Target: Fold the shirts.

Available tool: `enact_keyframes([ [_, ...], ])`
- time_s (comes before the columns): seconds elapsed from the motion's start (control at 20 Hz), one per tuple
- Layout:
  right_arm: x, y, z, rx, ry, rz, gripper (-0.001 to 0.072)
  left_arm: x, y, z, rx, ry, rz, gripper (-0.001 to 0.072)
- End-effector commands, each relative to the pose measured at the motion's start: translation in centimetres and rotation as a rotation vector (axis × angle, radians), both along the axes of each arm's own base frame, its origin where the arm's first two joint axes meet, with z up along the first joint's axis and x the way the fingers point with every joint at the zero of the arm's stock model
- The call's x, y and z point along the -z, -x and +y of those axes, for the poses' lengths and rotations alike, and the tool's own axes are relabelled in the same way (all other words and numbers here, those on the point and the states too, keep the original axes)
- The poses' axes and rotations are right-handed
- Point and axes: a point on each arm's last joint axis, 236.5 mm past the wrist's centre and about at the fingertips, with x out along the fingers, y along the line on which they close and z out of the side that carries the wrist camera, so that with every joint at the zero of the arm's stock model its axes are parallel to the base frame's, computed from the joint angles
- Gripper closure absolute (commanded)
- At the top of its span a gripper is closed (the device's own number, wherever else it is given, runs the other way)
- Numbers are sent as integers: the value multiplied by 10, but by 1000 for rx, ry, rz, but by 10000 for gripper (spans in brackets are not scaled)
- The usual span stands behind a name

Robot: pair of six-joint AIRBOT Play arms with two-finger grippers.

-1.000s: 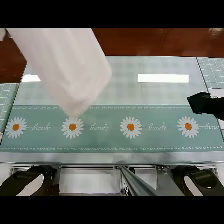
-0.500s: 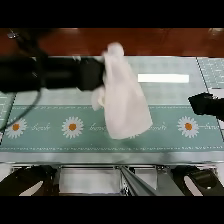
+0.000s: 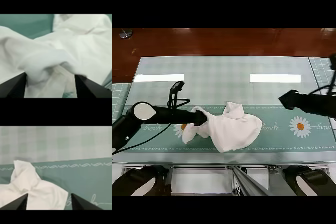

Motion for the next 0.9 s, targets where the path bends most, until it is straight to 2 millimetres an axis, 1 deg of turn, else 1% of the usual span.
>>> enact_keyframes([
  [0.0,20,-29,11,6,-75,80,93,16,-4,69,-29,-170,73,8],
  [0.05,11,-35,-4,30,-67,88,92,5,-8,98,-60,-224,98,8],
  [0.1,-1,-39,-24,42,-36,69,93,-8,-10,129,-98,-266,120,8],
  [0.15,-10,-38,-55,84,15,62,92,-17,-9,154,-137,-283,133,9],
  [0.2,-9,-29,-87,150,65,89,93,-20,-1,172,-195,-270,165,8],
  [0.25,1,-10,-119,224,117,147,92,-15,13,179,-234,-231,207,9],
  [0.3,16,8,-139,283,140,196,93,-3,25,173,-263,-173,245,9],
  [0.35,38,27,-145,324,118,240,93,12,40,155,-258,-92,280,9],
  [0.4,63,44,-136,337,67,286,93,27,58,134,-213,-24,321,8],
  [0.45,88,60,-115,300,0,326,93,43,77,118,-187,12,380,9],
  [0.5,109,73,-91,250,-74,348,93,58,91,109,-208,21,450,10],
  [0.55,123,84,-71,219,-144,370,93,65,97,102,-197,23,471,9],
  [0.65,142,100,-40,154,-256,410,93,74,97,93,-172,10,463,9],
  [0.7,148,106,-31,143,-289,428,93,78,92,90,-172,-5,445,10],
  [0.8,155,114,-21,137,-331,459,93,84,74,84,-228,-13,399,19],
  [0.85,157,119,-15,124,-353,476,93,84,64,78,-245,4,372,253],
])
